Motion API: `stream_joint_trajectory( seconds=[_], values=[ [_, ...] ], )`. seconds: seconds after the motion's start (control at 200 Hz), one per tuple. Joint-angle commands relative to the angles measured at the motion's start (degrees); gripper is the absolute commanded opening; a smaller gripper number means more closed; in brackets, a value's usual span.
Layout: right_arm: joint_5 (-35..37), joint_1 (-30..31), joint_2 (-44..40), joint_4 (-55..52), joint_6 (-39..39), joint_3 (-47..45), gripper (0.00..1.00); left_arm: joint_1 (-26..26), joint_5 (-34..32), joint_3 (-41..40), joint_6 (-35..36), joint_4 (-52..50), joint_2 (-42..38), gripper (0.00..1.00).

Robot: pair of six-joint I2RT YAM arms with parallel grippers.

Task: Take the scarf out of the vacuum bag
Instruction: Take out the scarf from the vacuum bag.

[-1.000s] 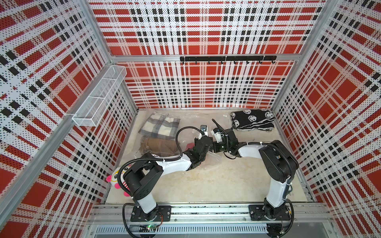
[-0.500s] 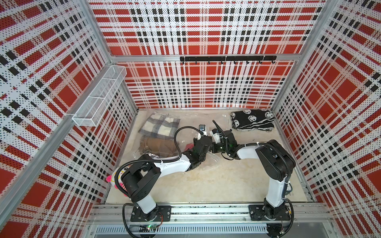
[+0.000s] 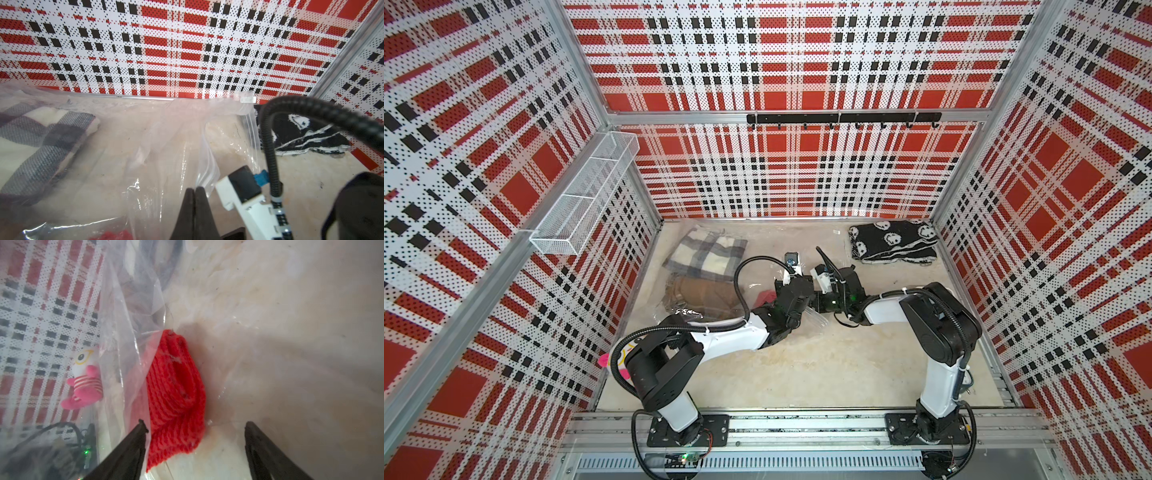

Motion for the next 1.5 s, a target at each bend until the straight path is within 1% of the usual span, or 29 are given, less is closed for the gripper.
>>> stream_joint_trajectory(
  seconds=[0.0,0.07,0.195,0.336,0.401,0.416,0.466,0.516,0.581,0.646,0.666,0.737,0.837,0.997,1.092,1.127,1.142,1.203,1.273,1.333,1.348,1.448,1.453,1.493],
  values=[
    [-1.38,1.72,2.38,-0.47,-1.15,2.15,0.79,-1.99,-5.54,1.59,1.44,1.95,-0.73,0.00],
    [-1.70,2.52,3.83,-0.74,-0.98,3.53,0.79,-2.22,-6.74,1.33,1.57,2.76,-0.74,0.00],
    [-2.22,2.99,6.01,4.26,3.08,3.28,0.76,-1.18,-3.78,-0.09,0.81,4.86,-2.27,0.00],
    [-0.56,1.02,4.53,9.46,5.70,-1.40,0.78,0.98,-1.50,-3.24,-0.64,6.58,-5.28,0.00],
    [1.66,0.39,2.13,10.09,4.10,-4.09,0.79,2.78,1.66,-4.79,-0.75,7.26,-6.63,0.00],
    [2.30,0.47,1.52,9.98,3.61,-4.70,0.79,3.29,2.47,-5.05,-2.38,7.42,-6.78,0.00],
    [3.99,0.53,-0.23,10.57,1.83,-6.70,0.78,4.90,4.82,-5.41,-3.36,7.47,-7.11,0.00],
    [4.41,0.59,-1.59,11.04,0.48,-8.39,0.76,5.87,6.45,-5.29,-3.64,7.48,-7.20,0.00],
    [3.79,0.63,-2.48,10.30,-1.34,-9.37,0.74,6.06,6.78,-4.53,-3.12,7.42,-7.06,0.00],
    [2.46,0.82,-2.21,9.12,-1.52,-8.71,0.74,5.38,6.55,-3.54,-2.26,7.47,-6.72,0.00],
    [1.79,0.94,-1.87,8.81,-3.42,-8.29,0.74,5.05,6.34,-3.30,-2.03,7.47,-6.68,0.00],
    [0.13,1.76,-0.79,7.88,-4.12,-6.50,0.75,3.65,5.19,-3.06,-1.37,7.47,-6.41,0.00],
    [0.56,3.36,0.10,5.90,-5.43,-4.02,0.78,2.59,4.15,-4.12,-1.58,7.48,-6.33,0.00],
    [-0.36,5.36,2.88,6.31,-4.15,-0.73,0.79,2.59,3.98,-6.62,-2.50,8.34,-7.36,0.00],
    [0.51,6.06,5.27,6.52,-2.74,0.81,0.79,2.41,3.83,-7.44,-2.58,8.76,-8.26,0.00],
    [0.42,6.12,6.16,7.65,-2.39,1.10,0.77,2.46,3.86,-7.92,-2.63,9.19,-8.60,0.00],
    [0.32,6.07,6.56,8.32,-0.50,1.17,0.76,2.36,3.93,-8.15,-2.66,9.35,-8.78,0.00],
    [0.16,6.07,7.79,10.11,1.16,1.56,0.72,2.40,4.10,-8.87,-2.70,9.92,-9.17,0.00],
    [0.38,6.15,8.67,9.68,1.57,2.45,0.66,2.32,4.52,-9.52,-3.12,10.22,-9.14,0.00],
    [0.59,6.20,8.68,10.03,1.58,2.46,0.66,2.32,4.75,-9.97,-3.45,10.51,-9.11,0.00],
    [0.51,6.21,8.68,9.99,1.51,2.43,0.64,2.32,4.87,-10.09,-3.50,10.67,-8.98,0.00],
    [0.53,6.25,8.68,10.48,1.30,2.16,0.42,2.24,5.04,-10.97,-4.11,11.21,-8.83,0.00],
    [0.53,6.25,8.68,10.48,1.30,2.16,0.42,2.24,5.03,-10.99,-4.09,11.23,-8.81,0.00],
    [0.53,6.24,8.55,11.30,1.60,1.80,0.31,2.36,5.00,-11.30,-4.27,11.43,-8.62,0.00]
  ],
)
